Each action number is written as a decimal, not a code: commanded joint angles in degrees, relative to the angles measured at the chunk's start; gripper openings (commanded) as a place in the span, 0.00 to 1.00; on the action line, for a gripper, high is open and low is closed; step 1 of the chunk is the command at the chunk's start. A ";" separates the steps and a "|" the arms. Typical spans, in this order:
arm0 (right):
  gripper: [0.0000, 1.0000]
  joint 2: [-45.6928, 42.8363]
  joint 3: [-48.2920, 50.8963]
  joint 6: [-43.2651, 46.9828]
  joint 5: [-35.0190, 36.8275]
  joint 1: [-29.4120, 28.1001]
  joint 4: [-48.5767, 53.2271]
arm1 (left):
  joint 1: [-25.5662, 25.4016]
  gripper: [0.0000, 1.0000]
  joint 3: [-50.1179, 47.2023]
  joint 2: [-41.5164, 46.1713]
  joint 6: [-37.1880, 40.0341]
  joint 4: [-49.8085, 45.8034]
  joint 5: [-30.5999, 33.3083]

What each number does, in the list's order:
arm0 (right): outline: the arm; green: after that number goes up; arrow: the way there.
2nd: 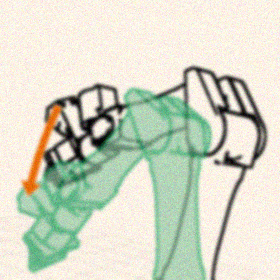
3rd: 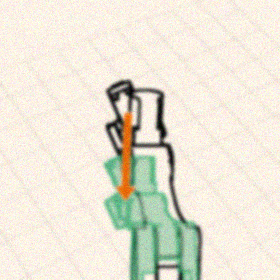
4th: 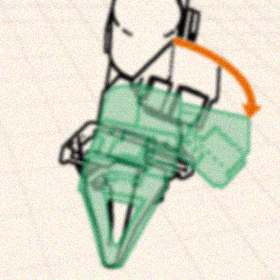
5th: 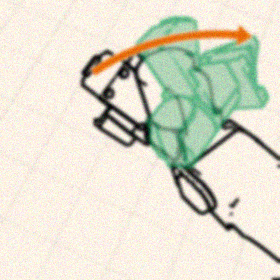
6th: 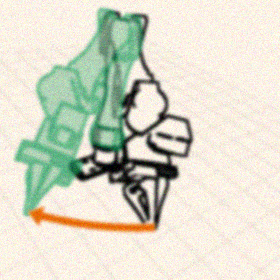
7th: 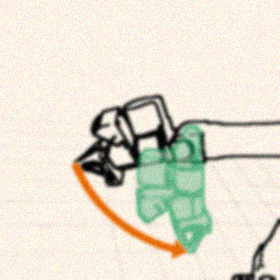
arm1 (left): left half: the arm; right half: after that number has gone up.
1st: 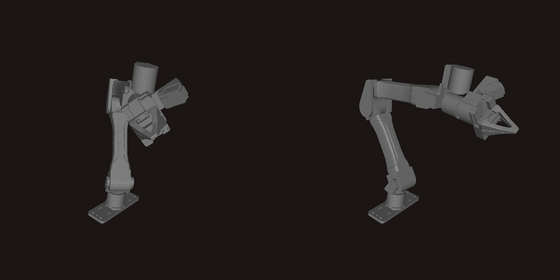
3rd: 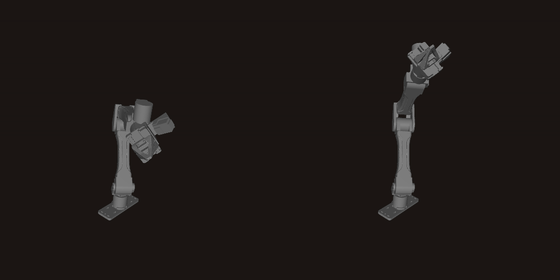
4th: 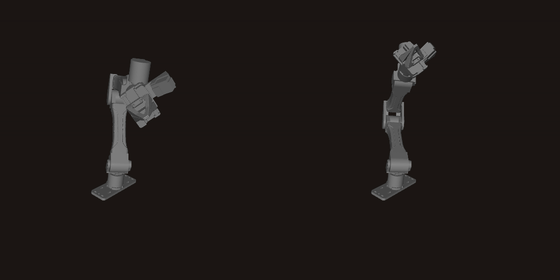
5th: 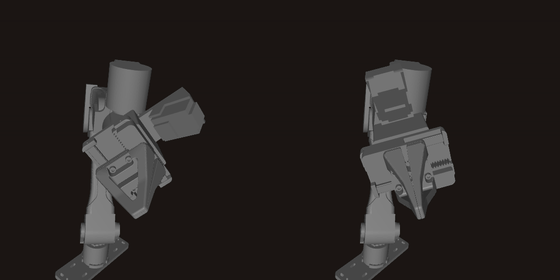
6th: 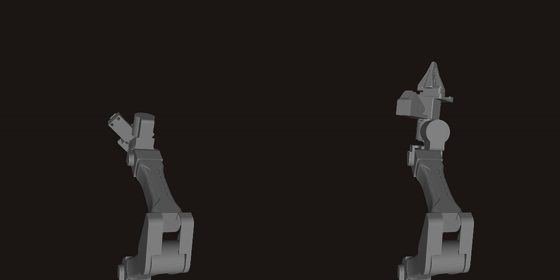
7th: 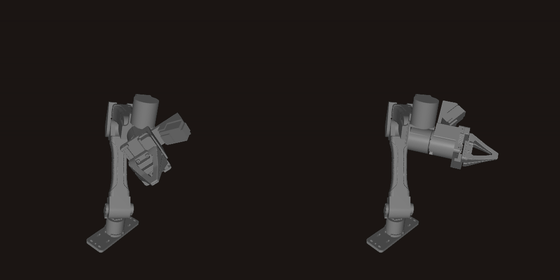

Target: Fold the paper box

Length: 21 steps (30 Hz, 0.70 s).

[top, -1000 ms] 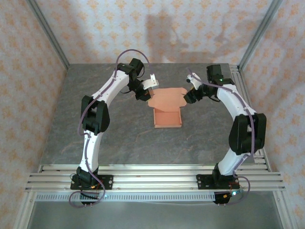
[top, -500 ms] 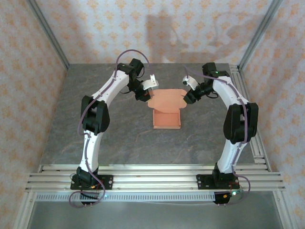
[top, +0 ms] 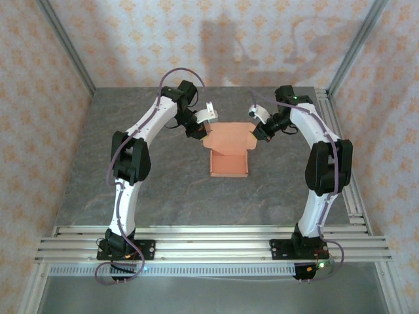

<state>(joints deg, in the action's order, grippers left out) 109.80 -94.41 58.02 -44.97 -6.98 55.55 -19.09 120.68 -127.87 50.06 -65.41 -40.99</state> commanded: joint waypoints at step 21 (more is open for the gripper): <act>0.00 -14.85 15.73 -28.18 23.26 -7.38 -26.62 | -2.00 0.00 0.89 3.81 -25.07 9.96 5.46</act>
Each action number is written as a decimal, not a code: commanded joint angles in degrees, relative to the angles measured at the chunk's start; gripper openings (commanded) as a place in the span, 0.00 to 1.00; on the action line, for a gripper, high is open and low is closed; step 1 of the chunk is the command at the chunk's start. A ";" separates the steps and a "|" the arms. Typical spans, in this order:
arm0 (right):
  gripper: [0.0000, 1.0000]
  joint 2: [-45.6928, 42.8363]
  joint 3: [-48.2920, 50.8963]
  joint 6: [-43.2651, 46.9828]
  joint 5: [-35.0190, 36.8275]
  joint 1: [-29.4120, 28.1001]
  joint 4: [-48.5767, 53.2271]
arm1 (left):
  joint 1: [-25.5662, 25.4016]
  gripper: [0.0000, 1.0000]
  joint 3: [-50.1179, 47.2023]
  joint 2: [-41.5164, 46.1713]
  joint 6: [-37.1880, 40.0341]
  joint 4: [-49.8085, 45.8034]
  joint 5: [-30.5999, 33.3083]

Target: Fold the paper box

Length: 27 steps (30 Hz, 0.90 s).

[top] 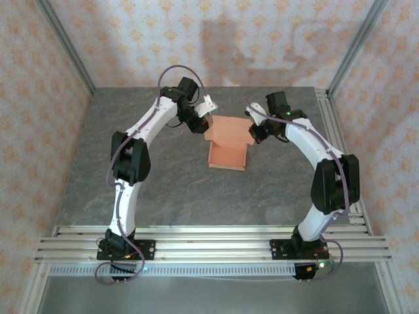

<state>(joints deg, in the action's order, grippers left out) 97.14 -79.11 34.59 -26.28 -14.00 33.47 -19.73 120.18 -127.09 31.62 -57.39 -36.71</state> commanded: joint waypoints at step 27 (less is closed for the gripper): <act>0.00 -4.32 9.19 -37.31 25.11 -6.34 -22.62 | -6.33 0.00 2.12 2.72 -36.89 11.31 17.11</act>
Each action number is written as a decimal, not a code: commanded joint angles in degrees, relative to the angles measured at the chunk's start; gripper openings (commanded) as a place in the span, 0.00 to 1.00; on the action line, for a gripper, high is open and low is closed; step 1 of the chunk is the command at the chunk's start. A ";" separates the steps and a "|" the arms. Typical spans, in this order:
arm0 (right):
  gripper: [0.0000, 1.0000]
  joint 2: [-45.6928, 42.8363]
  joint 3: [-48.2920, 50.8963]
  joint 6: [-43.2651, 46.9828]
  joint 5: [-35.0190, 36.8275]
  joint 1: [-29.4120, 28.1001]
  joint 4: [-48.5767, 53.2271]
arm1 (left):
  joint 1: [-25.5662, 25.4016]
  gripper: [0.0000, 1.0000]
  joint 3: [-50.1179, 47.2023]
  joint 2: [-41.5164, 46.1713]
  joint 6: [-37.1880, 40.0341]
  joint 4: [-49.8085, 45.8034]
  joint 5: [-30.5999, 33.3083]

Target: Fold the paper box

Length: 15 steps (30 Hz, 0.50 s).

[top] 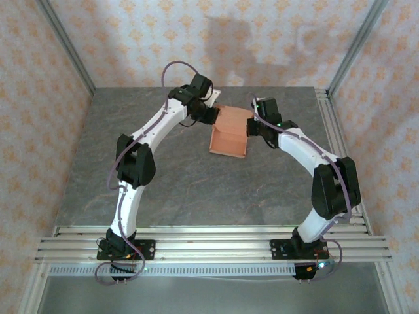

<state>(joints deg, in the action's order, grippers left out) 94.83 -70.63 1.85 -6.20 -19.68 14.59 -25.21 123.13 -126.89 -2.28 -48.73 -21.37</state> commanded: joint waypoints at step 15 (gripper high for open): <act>0.00 -1.85 8.09 -10.24 14.22 -4.36 -19.01 | -2.90 0.00 -10.26 5.27 -12.25 13.87 3.60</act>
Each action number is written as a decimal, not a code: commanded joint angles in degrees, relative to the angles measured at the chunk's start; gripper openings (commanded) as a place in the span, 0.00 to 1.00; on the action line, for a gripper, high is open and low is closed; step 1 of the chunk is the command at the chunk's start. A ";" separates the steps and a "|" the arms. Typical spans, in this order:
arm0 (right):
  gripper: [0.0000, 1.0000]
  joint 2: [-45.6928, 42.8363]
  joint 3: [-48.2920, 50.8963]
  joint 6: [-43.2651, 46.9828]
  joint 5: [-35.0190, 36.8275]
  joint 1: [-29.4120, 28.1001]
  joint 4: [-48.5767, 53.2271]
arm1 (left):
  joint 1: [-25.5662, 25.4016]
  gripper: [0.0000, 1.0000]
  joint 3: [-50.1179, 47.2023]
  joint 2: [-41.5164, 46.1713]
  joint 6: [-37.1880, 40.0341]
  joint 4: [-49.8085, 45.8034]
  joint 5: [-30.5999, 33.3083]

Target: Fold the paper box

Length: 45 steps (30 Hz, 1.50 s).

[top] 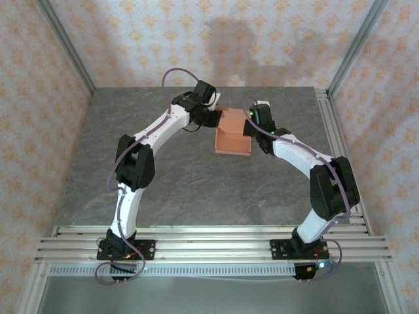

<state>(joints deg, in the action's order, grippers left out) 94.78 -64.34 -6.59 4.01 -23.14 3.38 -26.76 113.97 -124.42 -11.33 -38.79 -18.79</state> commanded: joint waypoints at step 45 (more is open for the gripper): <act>0.00 -4.21 23.58 4.26 11.28 -7.03 -40.34 | -5.09 0.00 -18.70 8.58 -14.50 19.98 7.20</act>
<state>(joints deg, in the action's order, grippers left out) 92.68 -41.89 -3.36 15.64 -29.50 -31.05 -30.46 96.14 -118.80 -24.23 -20.45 -11.46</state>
